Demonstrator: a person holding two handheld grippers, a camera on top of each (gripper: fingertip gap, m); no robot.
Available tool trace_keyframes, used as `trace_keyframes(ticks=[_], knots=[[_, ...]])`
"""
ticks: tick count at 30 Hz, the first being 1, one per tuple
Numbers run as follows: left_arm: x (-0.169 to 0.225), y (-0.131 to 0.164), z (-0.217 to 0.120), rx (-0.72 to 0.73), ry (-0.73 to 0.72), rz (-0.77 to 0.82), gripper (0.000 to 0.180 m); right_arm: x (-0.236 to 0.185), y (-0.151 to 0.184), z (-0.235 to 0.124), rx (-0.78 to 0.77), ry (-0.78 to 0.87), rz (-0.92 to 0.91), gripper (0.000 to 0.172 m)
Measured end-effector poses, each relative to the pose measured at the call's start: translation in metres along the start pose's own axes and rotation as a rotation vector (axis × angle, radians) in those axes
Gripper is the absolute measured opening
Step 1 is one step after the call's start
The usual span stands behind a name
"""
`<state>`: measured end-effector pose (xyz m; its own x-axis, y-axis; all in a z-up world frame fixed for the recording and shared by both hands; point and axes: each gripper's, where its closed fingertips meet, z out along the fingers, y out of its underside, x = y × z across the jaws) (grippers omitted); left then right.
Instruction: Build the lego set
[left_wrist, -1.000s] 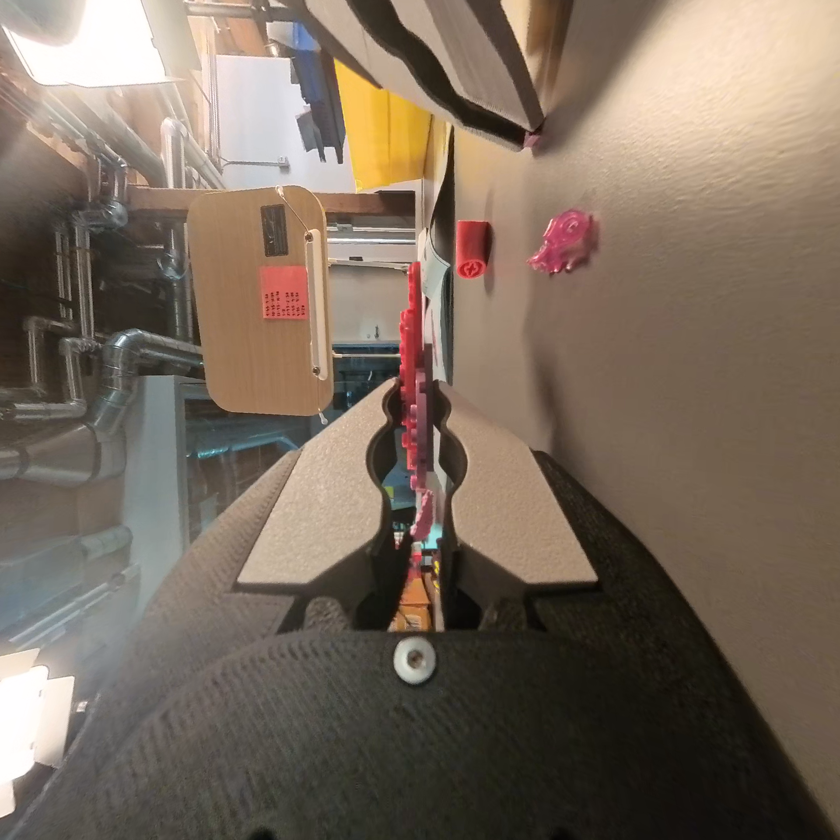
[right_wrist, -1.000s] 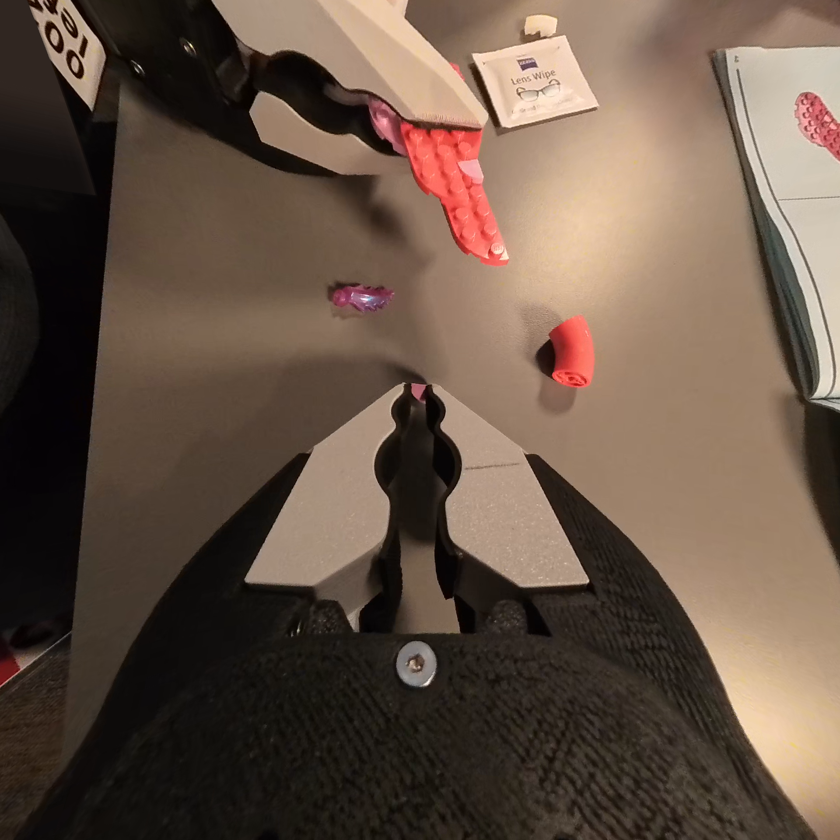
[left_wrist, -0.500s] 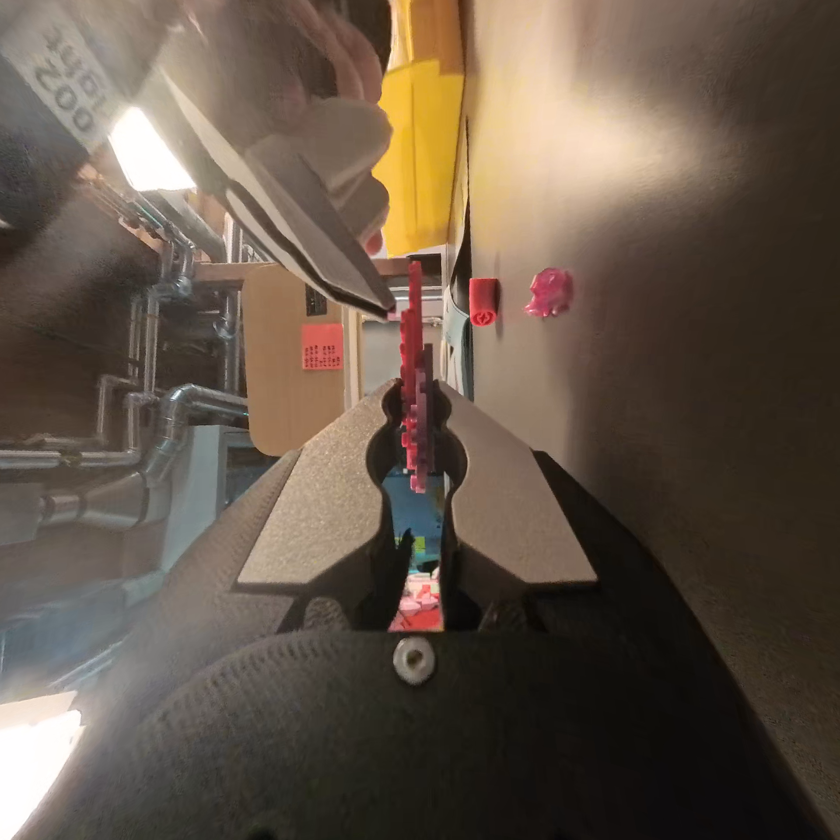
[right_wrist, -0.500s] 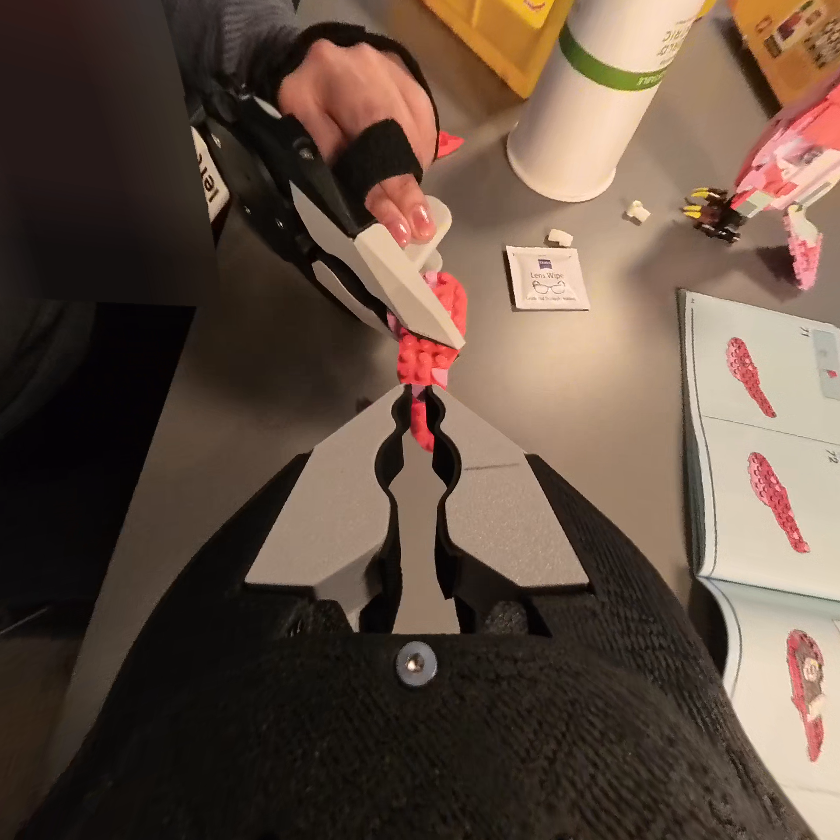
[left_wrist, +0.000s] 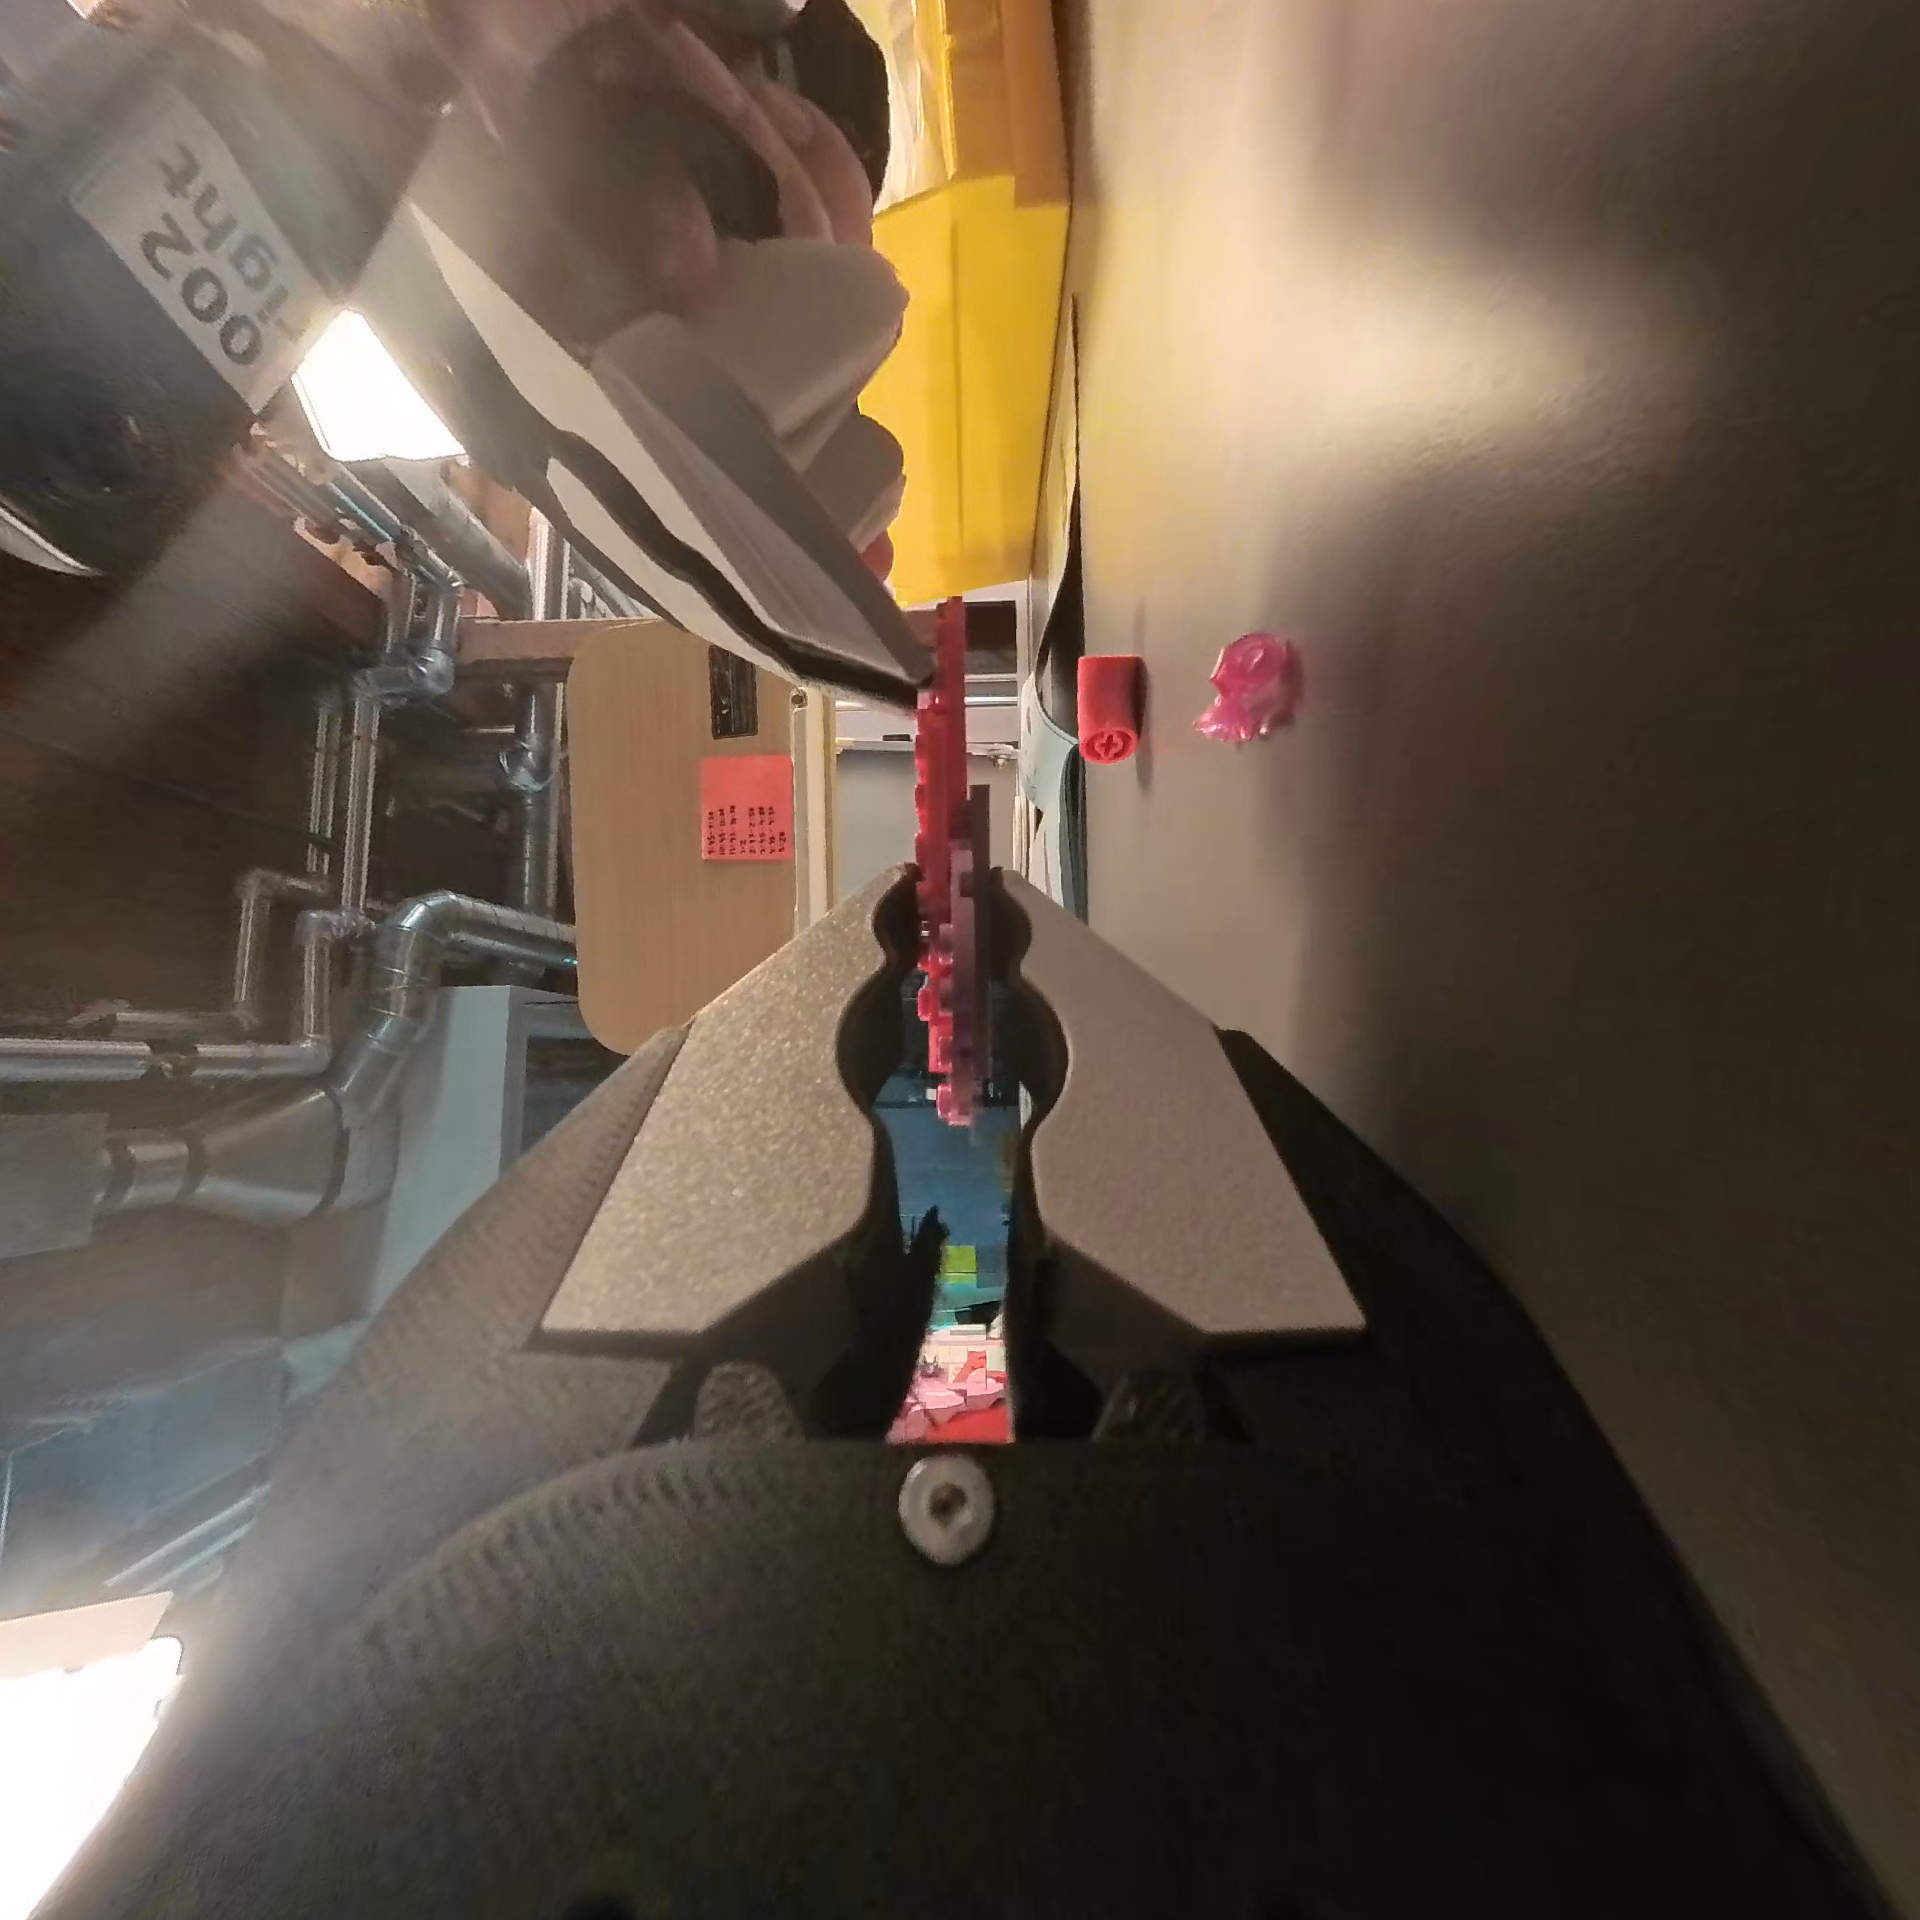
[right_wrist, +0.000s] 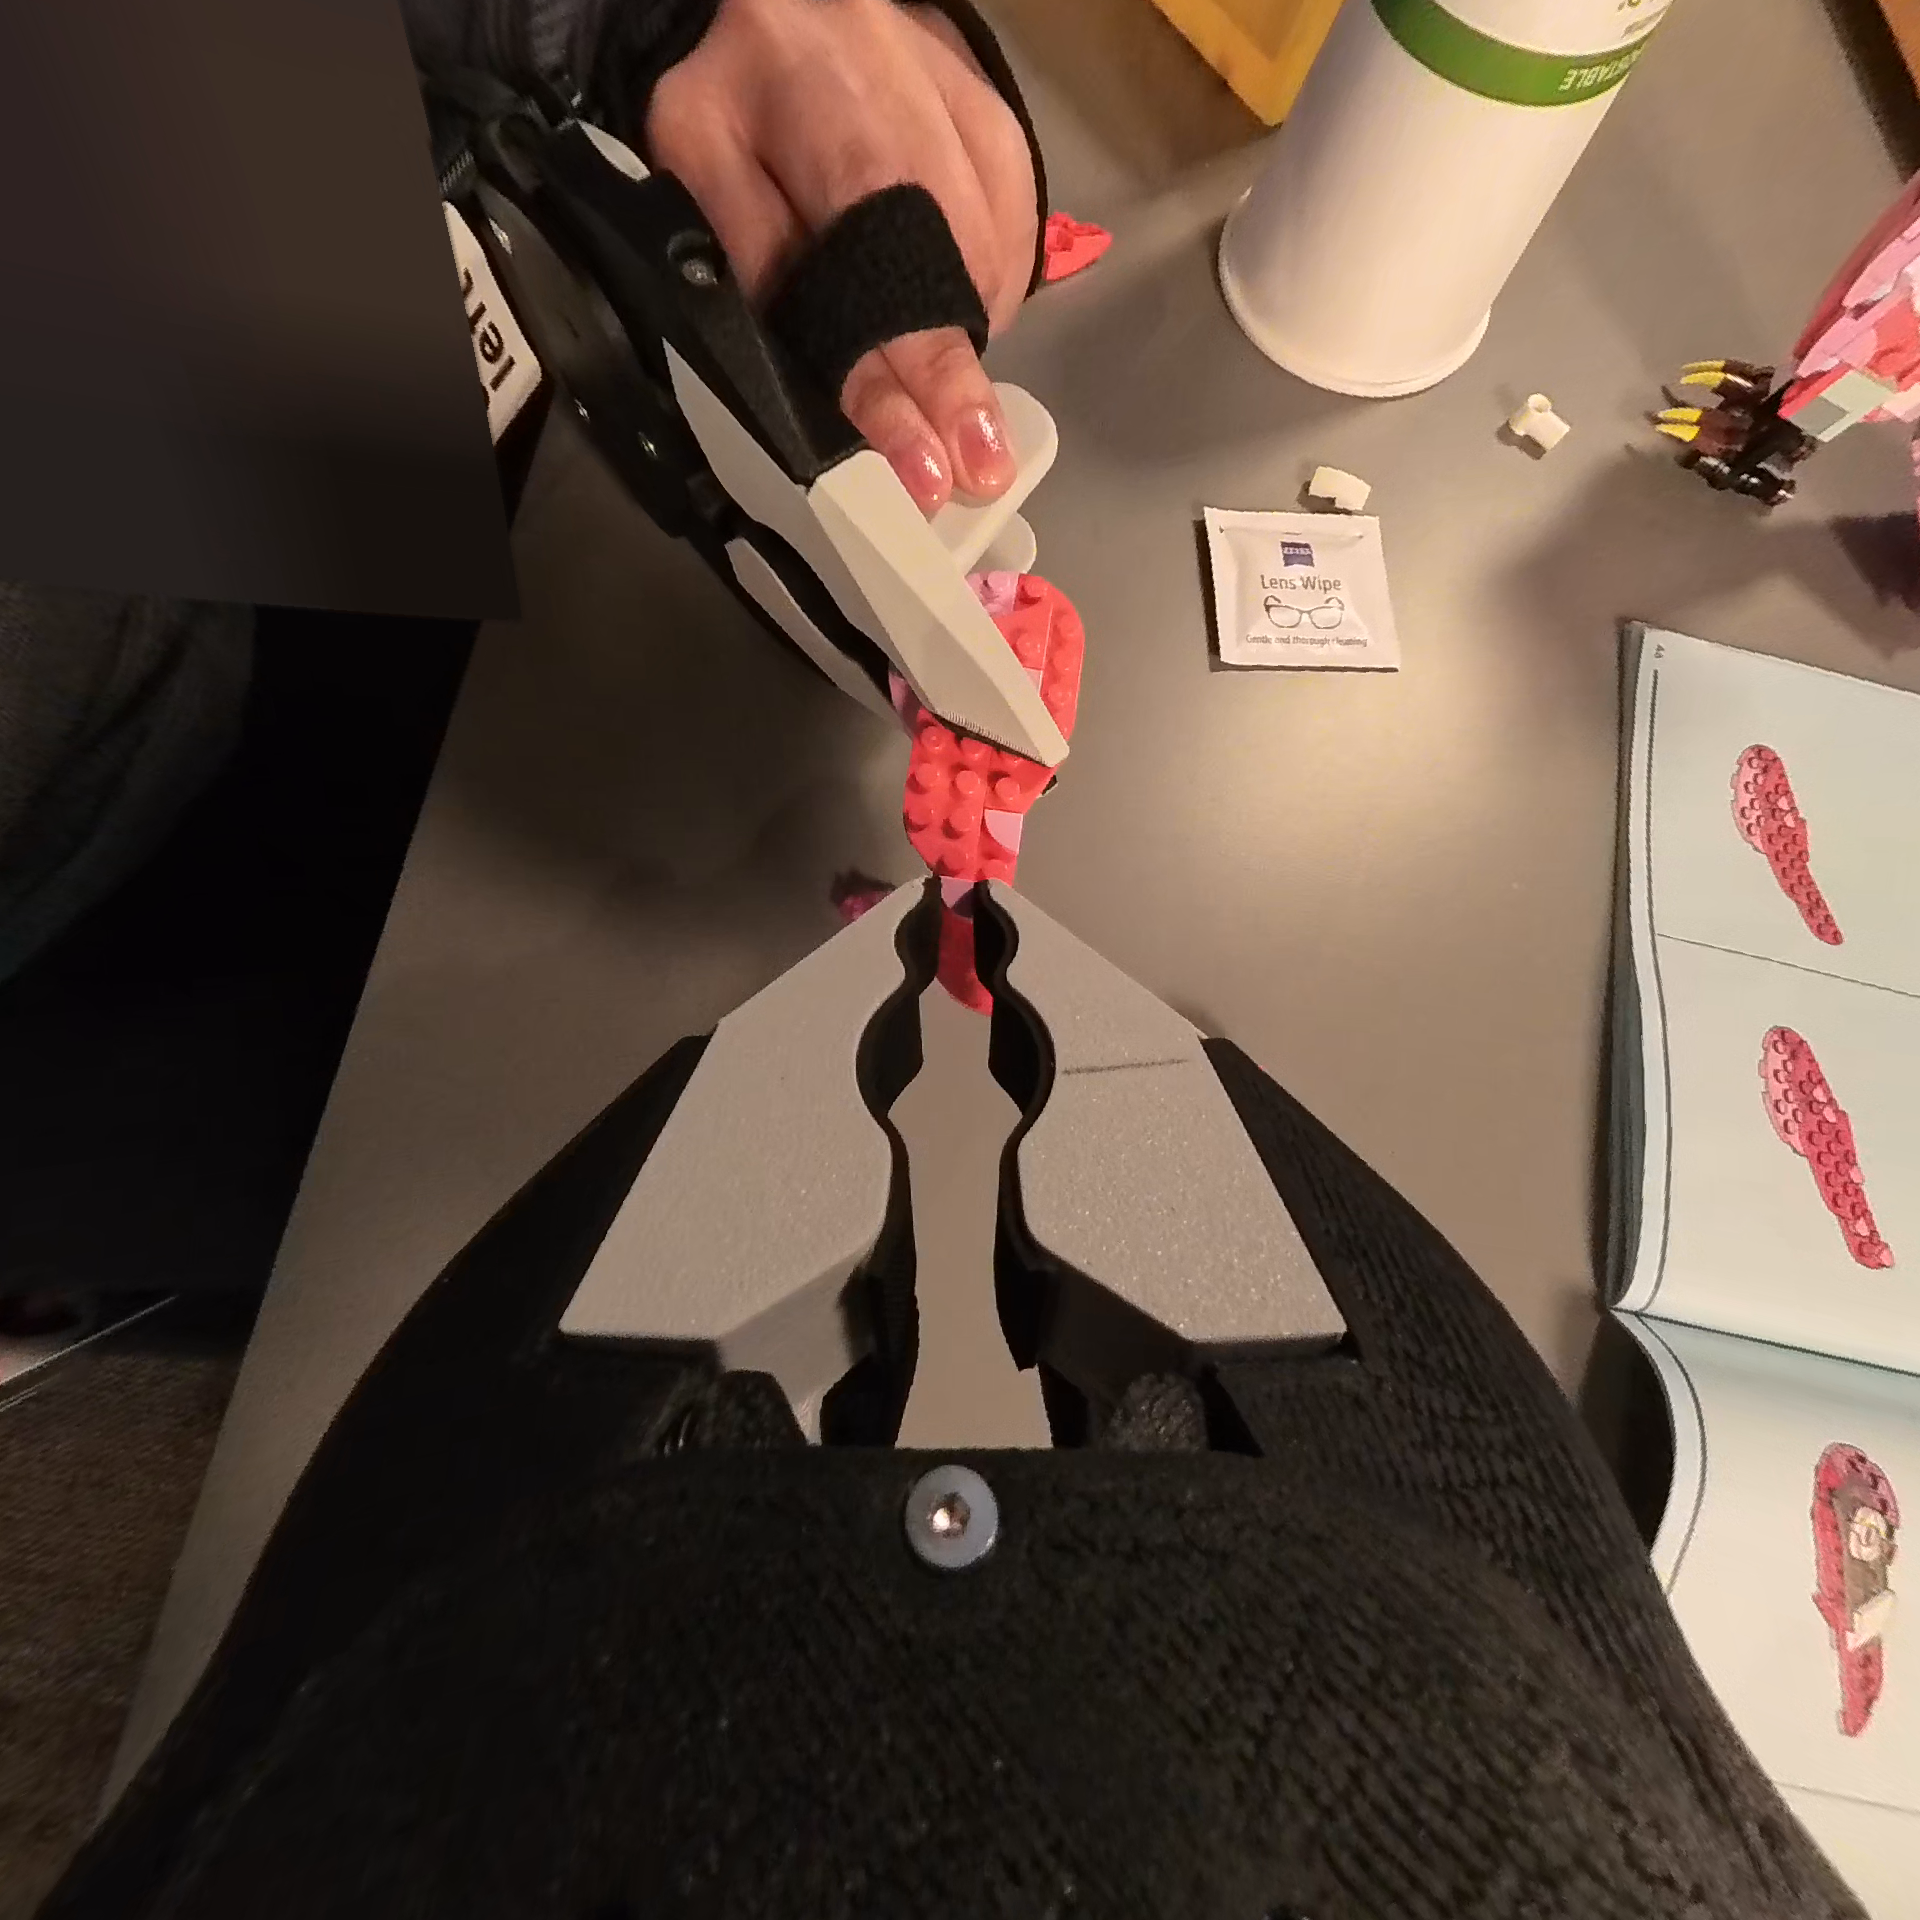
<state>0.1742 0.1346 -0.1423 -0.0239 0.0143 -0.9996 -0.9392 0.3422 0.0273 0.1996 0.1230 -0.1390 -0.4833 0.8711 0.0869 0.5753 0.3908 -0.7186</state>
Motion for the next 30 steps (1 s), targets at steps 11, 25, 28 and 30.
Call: trace_keyframes(ticks=[11,25,28,30], knots=[[0.001,0.003,0.001,-0.017,0.008,-0.015,0.011,0.003,0.0,0.001,0.0,0.028,0.0,0.01],[0.0,0.014,0.004,-0.066,0.024,-0.092,0.011,0.013,-0.004,0.004,-0.122,0.693,-0.643,0.035],[-0.001,0.014,0.004,-0.066,0.025,-0.103,0.011,0.011,-0.005,0.006,-0.15,0.75,-0.756,0.028],[-0.001,0.014,0.004,-0.065,0.024,-0.105,0.011,0.013,-0.005,0.004,-0.16,0.775,-0.776,0.027]])
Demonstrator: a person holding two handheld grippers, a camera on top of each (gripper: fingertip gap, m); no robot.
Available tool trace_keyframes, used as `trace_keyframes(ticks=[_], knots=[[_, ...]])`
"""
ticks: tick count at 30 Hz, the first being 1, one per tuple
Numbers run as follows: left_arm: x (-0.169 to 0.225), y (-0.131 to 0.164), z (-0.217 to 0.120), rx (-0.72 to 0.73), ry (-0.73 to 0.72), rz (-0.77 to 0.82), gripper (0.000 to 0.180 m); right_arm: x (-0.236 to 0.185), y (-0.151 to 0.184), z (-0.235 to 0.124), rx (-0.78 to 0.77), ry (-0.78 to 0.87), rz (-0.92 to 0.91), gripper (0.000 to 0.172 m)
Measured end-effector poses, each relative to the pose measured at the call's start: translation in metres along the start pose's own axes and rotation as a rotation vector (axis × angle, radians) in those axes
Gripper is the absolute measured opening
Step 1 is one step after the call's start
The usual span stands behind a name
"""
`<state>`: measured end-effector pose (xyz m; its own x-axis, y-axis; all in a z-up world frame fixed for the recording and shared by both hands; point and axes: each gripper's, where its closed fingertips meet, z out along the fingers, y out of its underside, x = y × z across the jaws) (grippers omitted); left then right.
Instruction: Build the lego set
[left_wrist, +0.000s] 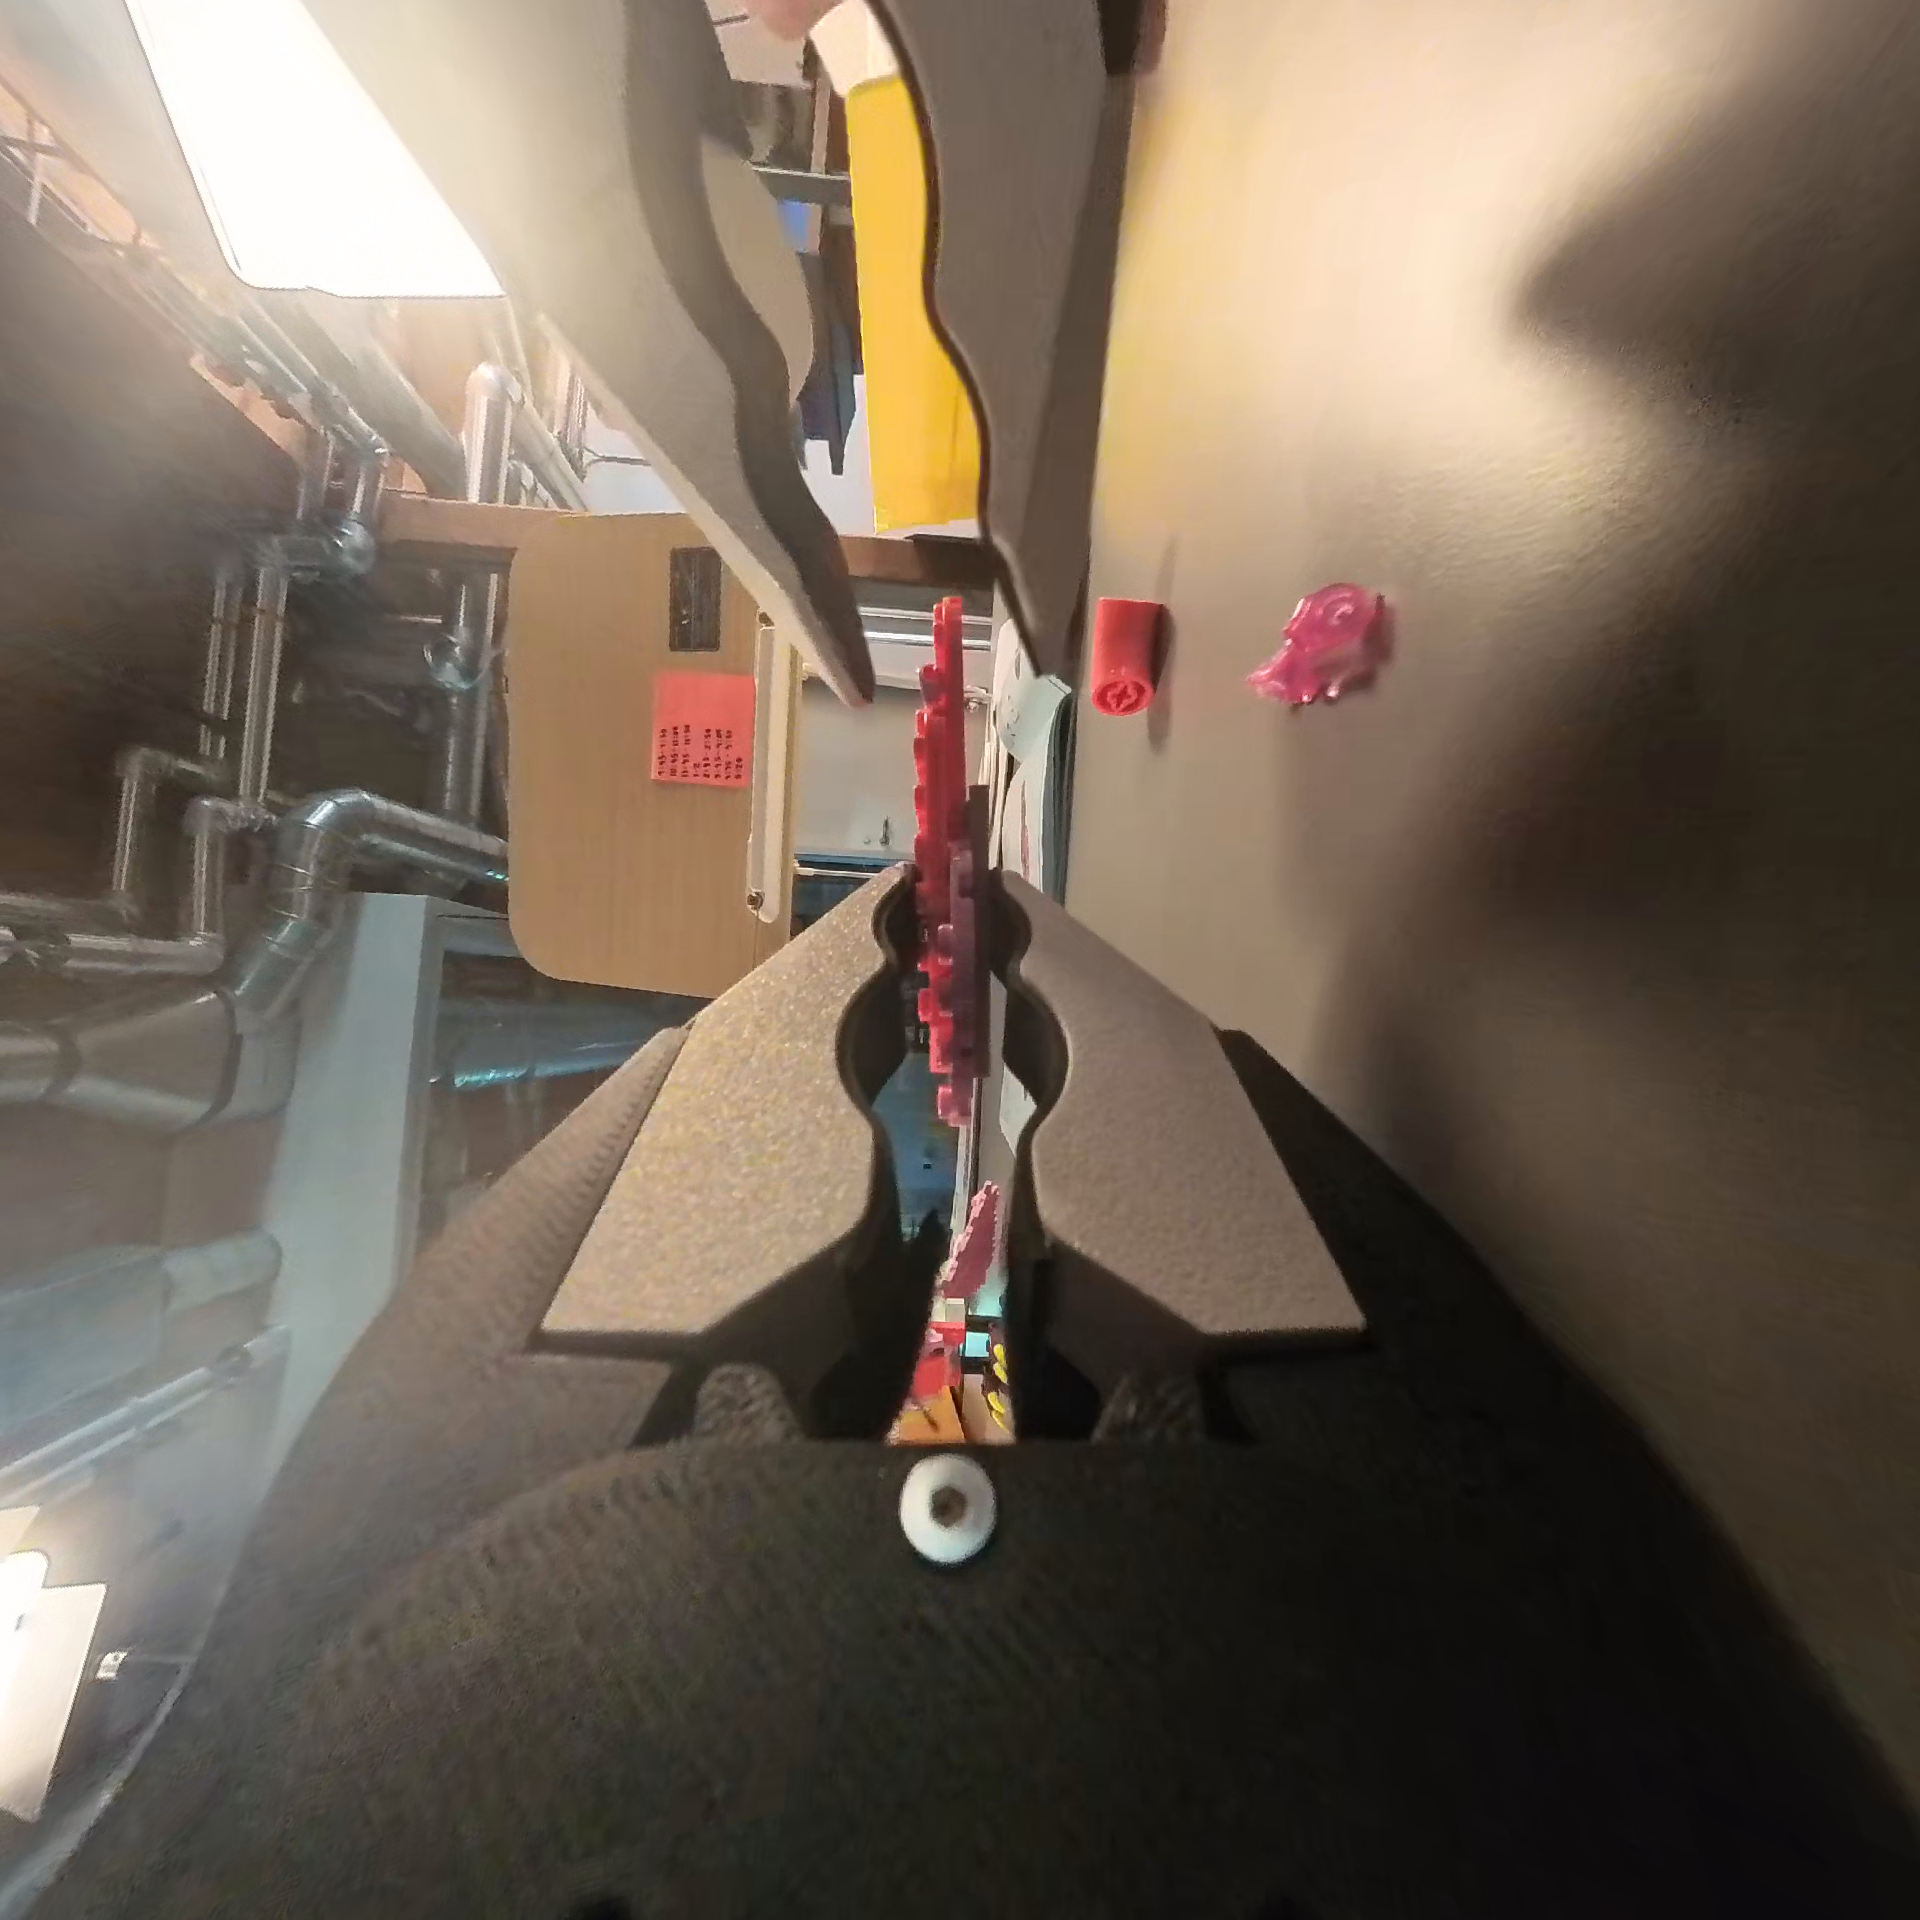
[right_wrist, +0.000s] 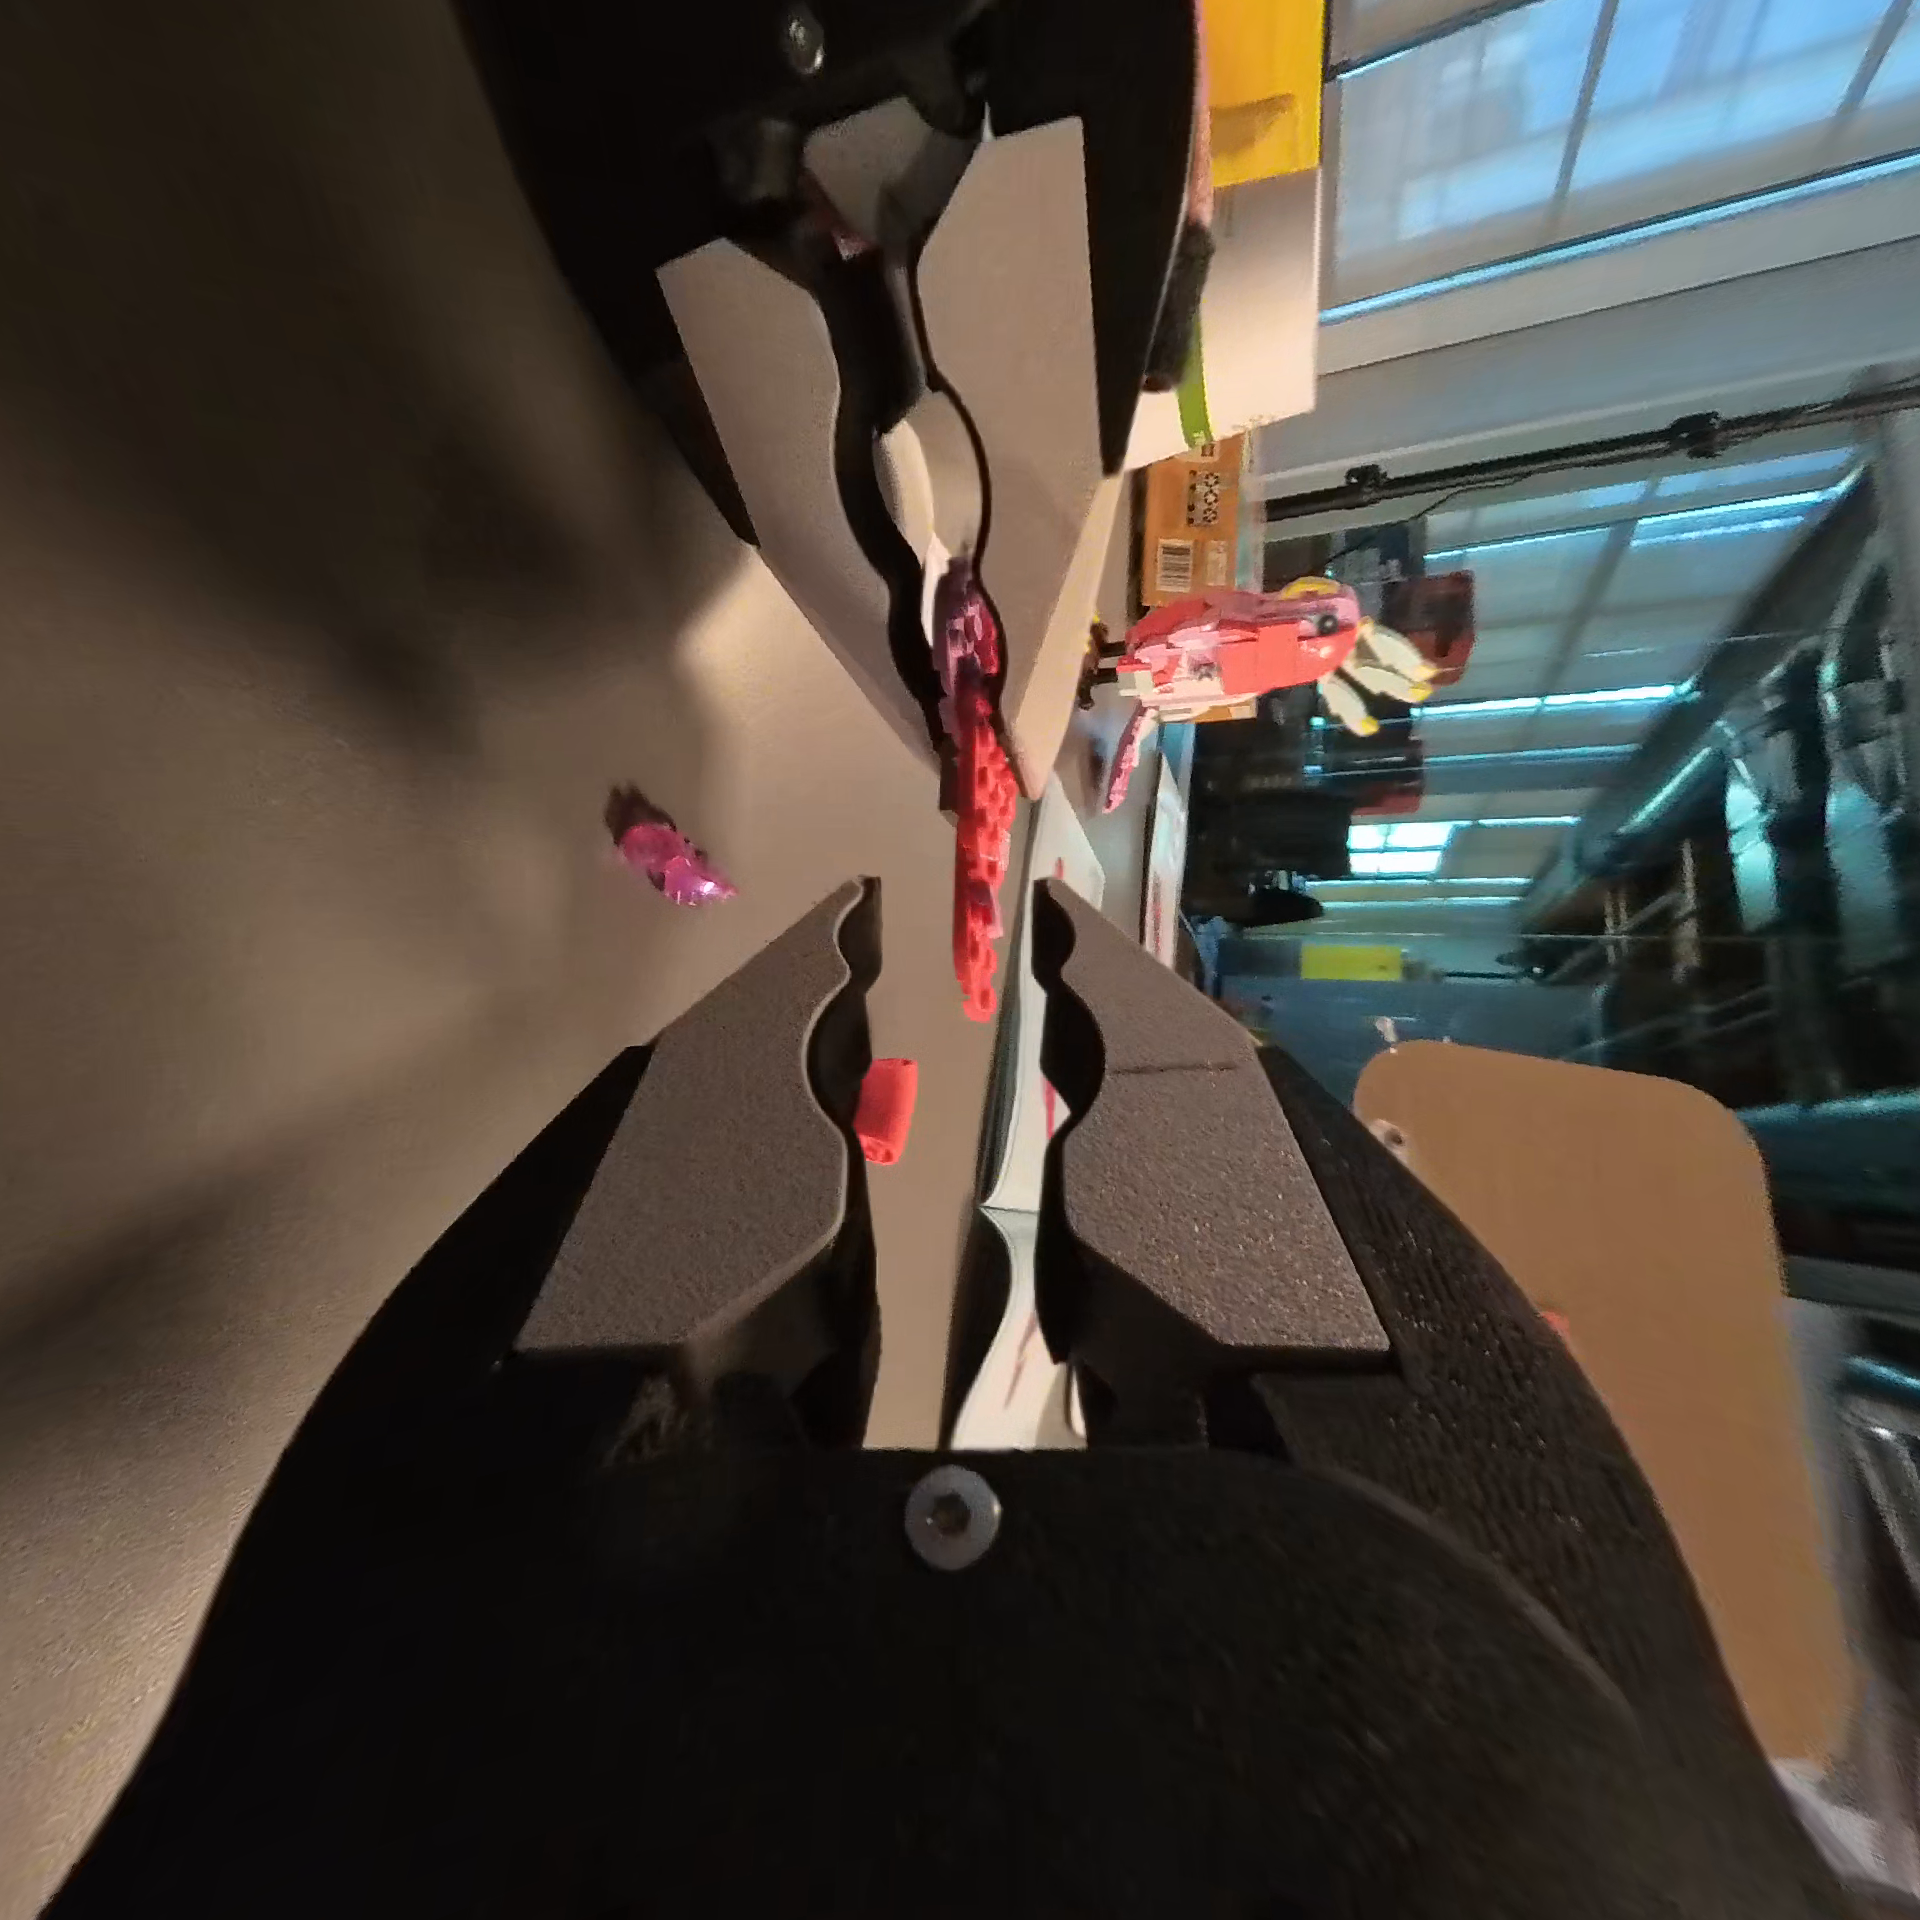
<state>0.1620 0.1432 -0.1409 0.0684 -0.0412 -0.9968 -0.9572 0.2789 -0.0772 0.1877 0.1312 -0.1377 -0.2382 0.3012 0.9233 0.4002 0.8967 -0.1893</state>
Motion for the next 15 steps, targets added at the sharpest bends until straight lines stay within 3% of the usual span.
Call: trace_keyframes(ticks=[6,15], knots=[[-0.003,-0.003,-0.002,0.025,-0.007,-0.023,0.011,0.005,-0.002,0.0,0.011,0.049,-0.069,0.005],[-0.017,-0.011,-0.01,0.121,-0.048,-0.091,0.01,0.017,-0.015,-0.012,0.111,0.072,-0.023,0.004]])
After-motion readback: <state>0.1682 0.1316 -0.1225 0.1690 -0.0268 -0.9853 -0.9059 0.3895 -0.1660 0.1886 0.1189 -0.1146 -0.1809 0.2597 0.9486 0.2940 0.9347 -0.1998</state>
